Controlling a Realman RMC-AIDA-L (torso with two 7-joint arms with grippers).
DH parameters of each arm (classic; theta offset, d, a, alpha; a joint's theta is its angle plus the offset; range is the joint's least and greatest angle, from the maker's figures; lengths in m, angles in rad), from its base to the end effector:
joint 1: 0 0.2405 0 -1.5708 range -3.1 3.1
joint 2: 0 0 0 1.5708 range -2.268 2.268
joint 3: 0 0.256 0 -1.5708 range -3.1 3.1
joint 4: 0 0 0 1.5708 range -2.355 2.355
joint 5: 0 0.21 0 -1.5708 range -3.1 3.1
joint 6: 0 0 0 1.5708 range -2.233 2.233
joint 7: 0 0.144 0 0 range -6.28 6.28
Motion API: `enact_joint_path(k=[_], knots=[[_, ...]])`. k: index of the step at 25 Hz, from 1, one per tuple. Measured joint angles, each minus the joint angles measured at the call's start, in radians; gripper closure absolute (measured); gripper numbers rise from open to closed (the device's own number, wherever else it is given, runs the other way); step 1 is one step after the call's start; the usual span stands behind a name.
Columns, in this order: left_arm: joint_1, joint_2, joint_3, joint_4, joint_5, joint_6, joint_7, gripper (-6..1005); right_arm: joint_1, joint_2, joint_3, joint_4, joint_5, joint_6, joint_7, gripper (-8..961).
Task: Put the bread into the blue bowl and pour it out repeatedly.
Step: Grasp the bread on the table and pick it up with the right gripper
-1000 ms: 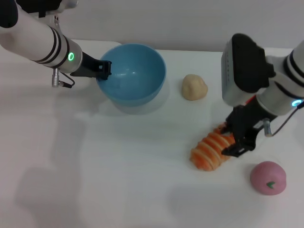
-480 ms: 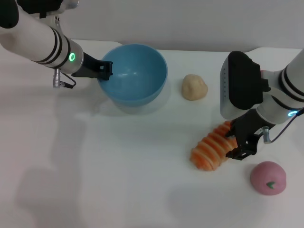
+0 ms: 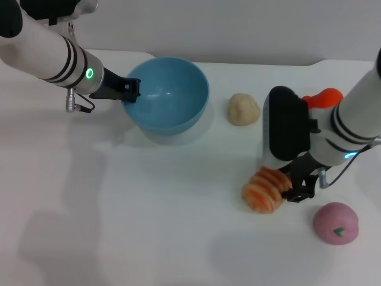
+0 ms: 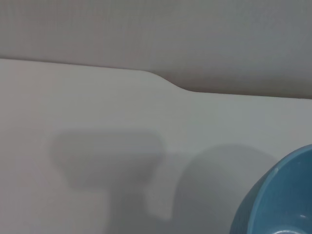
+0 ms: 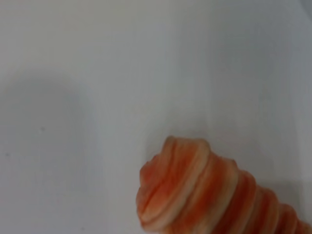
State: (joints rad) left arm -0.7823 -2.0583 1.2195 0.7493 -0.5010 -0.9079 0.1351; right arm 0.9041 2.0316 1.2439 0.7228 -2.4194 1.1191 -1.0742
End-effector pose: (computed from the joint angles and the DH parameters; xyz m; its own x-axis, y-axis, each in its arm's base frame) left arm -0.2382 0.4360 -0.0191 0.3323 0.8703 0.3636 0.8469 -0.1056 -0.5212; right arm 0.2005 0.3751 -0.0965 0.7926 -0.0025 0.6097 0.0754 -0.9919 -0.1020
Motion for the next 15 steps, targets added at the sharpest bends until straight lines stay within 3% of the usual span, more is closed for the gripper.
enact_joint_path(k=[15], knots=[[0.007,0.004,0.000,-0.001,0.001,0.003,0.010,1000,0.003,0.031,-0.033,-0.030,-0.075,-0.128,0.072,511]])
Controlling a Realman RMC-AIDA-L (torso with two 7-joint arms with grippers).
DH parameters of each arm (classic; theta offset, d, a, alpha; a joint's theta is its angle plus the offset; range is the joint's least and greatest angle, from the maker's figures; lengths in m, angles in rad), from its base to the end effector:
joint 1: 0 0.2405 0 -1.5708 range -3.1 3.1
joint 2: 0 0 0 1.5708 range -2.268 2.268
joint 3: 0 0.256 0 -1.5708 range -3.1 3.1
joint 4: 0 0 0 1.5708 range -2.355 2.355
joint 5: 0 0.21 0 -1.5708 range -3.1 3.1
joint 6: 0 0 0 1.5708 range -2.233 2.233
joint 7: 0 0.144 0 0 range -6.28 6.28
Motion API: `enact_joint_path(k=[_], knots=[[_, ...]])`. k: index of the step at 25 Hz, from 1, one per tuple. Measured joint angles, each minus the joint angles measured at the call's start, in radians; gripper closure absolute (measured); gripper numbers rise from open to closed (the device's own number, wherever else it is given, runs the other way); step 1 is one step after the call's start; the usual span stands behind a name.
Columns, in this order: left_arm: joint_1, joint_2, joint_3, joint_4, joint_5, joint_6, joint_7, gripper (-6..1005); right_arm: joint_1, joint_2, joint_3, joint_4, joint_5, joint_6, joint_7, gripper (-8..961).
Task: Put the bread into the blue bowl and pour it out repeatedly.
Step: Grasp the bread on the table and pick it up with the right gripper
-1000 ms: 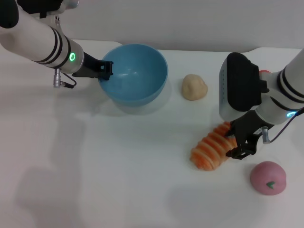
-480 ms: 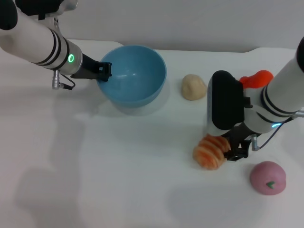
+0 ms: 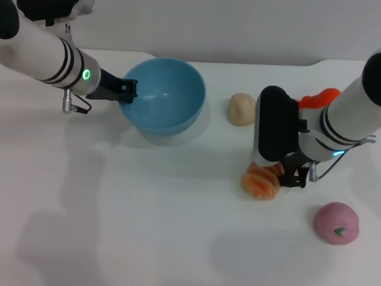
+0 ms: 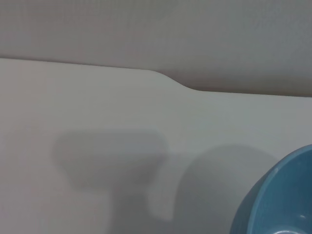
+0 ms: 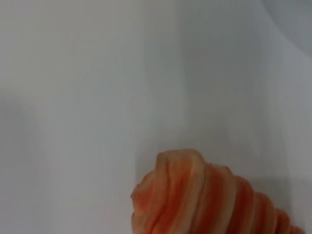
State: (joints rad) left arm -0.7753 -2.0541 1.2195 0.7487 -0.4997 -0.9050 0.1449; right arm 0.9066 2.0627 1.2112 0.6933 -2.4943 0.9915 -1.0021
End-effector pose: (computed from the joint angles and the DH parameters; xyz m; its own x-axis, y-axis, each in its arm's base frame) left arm -0.2423 0.4353 -0.0170 0.3369 0.8694 0.3614 0.8420 -0.1064 -0.5289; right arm 0.2006 0.3828 -0.1086 0.7892 -0.0151 0.6139 0.1298 -0.9730 -0.1907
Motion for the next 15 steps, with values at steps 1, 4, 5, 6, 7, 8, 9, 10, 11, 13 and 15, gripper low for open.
enact_joint_path(k=[1,4,5,6,7,8,9,10,11,13,15], knots=[[0.002,0.000,0.000,0.000,0.000,0.000,0.000,999,0.000,0.001,0.000,0.005,-0.009,0.002,0.000,527],[0.005,0.000,0.000,0.001,0.000,0.000,0.000,999,-0.005,0.000,0.006,0.039,-0.015,0.017,0.000,577],[0.006,0.000,0.000,0.002,0.000,0.000,0.000,999,-0.008,-0.001,0.007,0.053,-0.015,0.025,0.000,585],[0.006,0.000,0.000,0.002,0.000,0.001,0.000,999,-0.012,-0.003,0.008,0.067,-0.015,0.034,0.000,593],[0.007,0.000,0.000,0.004,0.000,0.001,0.001,1000,-0.014,-0.005,0.010,0.076,-0.015,0.043,-0.001,601],[0.008,0.000,0.000,0.004,0.000,0.001,0.001,1000,-0.015,-0.006,0.011,0.081,-0.018,0.053,-0.003,609],[0.008,0.000,0.000,0.004,0.000,0.002,0.001,1000,-0.016,-0.006,0.011,0.085,-0.021,0.061,-0.005,617],[0.009,0.000,0.000,0.004,0.000,0.002,0.002,1000,-0.016,-0.006,0.012,0.086,-0.028,0.068,-0.005,625],[0.009,0.000,0.000,0.004,0.000,0.003,0.002,1000,-0.016,-0.005,0.012,0.087,-0.035,0.073,-0.005,629],[0.010,0.001,0.000,0.004,0.000,0.003,0.002,999,-0.017,-0.004,0.019,0.097,-0.044,0.078,-0.004,638],[0.011,0.002,0.000,0.005,0.003,0.003,0.002,999,-0.023,-0.004,0.040,0.124,-0.048,0.088,-0.003,646]])
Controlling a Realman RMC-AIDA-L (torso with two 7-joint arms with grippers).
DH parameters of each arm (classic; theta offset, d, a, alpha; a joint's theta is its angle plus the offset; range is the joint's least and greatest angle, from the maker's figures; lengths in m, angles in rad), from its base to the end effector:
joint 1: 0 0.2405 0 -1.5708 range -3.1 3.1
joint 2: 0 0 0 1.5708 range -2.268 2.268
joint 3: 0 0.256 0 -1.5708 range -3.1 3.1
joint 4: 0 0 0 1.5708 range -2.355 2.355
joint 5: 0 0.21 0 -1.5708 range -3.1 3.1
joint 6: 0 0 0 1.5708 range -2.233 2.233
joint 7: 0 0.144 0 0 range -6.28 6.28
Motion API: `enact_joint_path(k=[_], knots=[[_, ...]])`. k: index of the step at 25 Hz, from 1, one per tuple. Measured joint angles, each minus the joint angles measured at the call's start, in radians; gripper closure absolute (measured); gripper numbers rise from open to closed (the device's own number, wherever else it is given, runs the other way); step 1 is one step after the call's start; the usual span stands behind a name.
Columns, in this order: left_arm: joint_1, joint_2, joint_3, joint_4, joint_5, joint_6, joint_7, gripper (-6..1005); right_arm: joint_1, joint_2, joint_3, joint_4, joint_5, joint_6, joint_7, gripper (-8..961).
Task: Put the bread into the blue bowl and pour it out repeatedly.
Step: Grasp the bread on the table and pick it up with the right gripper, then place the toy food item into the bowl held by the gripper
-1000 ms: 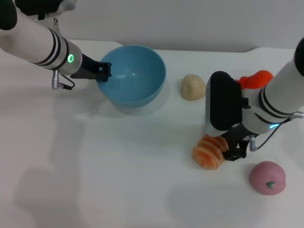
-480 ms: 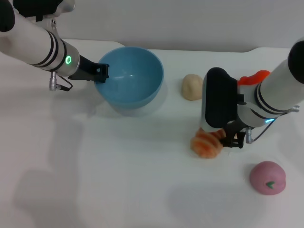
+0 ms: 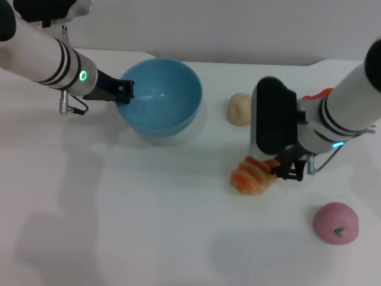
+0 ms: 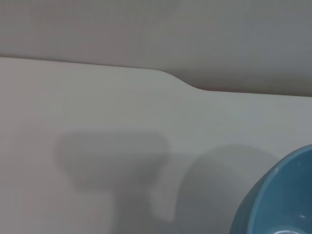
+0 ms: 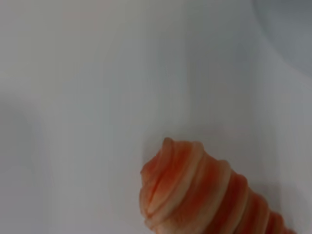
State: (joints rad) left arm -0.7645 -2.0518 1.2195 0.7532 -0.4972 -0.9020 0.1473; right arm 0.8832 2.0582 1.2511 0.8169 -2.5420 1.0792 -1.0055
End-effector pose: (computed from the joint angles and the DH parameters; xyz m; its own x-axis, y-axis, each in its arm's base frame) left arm -0.2465 0.4341 -0.0149 0.3358 0.8686 0.3644 0.8396 -0.1006 -0.5338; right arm 0.1820 0.3820 -0.1007 0.7933 0.0240 0.6083 0.1630 -0.9711 -0.1743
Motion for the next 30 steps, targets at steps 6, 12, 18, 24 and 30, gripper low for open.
enact_joint_path(k=[6,12,18,24,30], knots=[[0.001,0.001,0.000,0.000,0.003,-0.001,0.005,1001,-0.040,-0.007,0.104,0.110,-0.028,0.048,-0.006,672],[0.001,0.001,0.000,0.001,0.003,-0.003,0.021,1000,-0.052,-0.010,0.175,0.151,-0.057,0.063,-0.008,734],[-0.003,0.001,0.000,0.002,0.002,-0.012,0.038,999,-0.057,-0.011,0.247,0.277,-0.095,0.079,-0.009,796],[-0.006,0.001,0.011,0.002,0.006,-0.022,0.039,1000,-0.044,-0.008,0.243,0.407,-0.092,0.086,-0.012,825],[-0.009,-0.005,0.017,0.000,0.002,-0.050,0.061,1000,-0.020,0.006,0.202,0.454,-0.043,0.057,-0.042,849]])
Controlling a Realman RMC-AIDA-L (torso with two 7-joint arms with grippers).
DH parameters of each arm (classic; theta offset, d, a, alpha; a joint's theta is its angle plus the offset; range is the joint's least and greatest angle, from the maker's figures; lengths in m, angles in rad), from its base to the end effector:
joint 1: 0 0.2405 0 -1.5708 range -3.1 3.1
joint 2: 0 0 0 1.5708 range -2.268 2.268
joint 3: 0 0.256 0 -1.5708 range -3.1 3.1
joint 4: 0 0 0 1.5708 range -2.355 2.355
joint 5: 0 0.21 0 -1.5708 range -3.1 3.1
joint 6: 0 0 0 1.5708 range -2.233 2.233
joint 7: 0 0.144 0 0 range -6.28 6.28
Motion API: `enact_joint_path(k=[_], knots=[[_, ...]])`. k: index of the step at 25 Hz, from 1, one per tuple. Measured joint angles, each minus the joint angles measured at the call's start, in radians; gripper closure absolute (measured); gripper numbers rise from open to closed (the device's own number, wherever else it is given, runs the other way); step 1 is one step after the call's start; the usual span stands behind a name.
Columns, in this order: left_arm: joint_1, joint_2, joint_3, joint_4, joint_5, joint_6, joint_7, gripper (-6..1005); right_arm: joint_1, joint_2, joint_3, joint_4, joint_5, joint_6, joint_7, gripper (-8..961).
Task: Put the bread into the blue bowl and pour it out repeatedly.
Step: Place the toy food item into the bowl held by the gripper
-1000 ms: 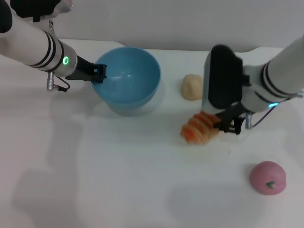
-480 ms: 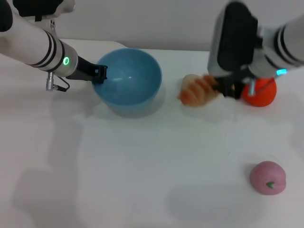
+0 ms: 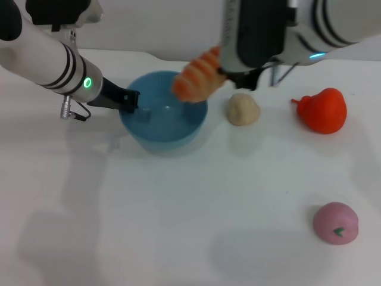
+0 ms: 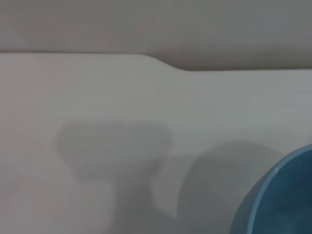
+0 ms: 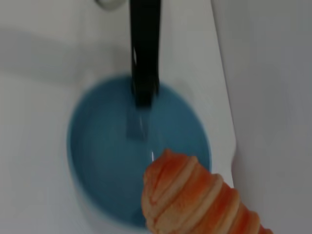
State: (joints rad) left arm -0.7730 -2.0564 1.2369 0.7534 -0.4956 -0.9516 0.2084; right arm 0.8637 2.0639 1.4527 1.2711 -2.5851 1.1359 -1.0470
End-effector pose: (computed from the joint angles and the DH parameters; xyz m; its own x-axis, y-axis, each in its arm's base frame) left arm -0.2428 0.4282 -0.0221 0.3830 0.8811 0.2776 0.8142 -0.1800 -0.5520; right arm 0.0593 0.4021 -0.0524 0.8974 0.2138 0.3859 0.3633 -0.8543 -0.3717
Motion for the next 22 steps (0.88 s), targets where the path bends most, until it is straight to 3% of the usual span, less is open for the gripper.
enact_joint_path(k=[7,16,19,22], knots=[[-0.011,-0.006,0.038,0.000,-0.038,-0.011,0.004,999,-0.001,0.002,-0.144,-0.002,0.060,-0.098,-0.006,862],[-0.008,0.000,0.052,0.055,-0.140,-0.104,0.075,999,0.003,0.009,-0.160,-0.076,0.123,-0.149,0.048,872],[-0.004,0.002,0.049,0.060,-0.147,-0.112,0.079,999,-0.004,0.008,-0.152,-0.075,0.124,-0.166,0.063,730],[-0.004,0.002,0.049,0.060,-0.147,-0.116,0.080,1000,-0.001,0.007,-0.147,-0.076,0.125,-0.151,0.075,669]])
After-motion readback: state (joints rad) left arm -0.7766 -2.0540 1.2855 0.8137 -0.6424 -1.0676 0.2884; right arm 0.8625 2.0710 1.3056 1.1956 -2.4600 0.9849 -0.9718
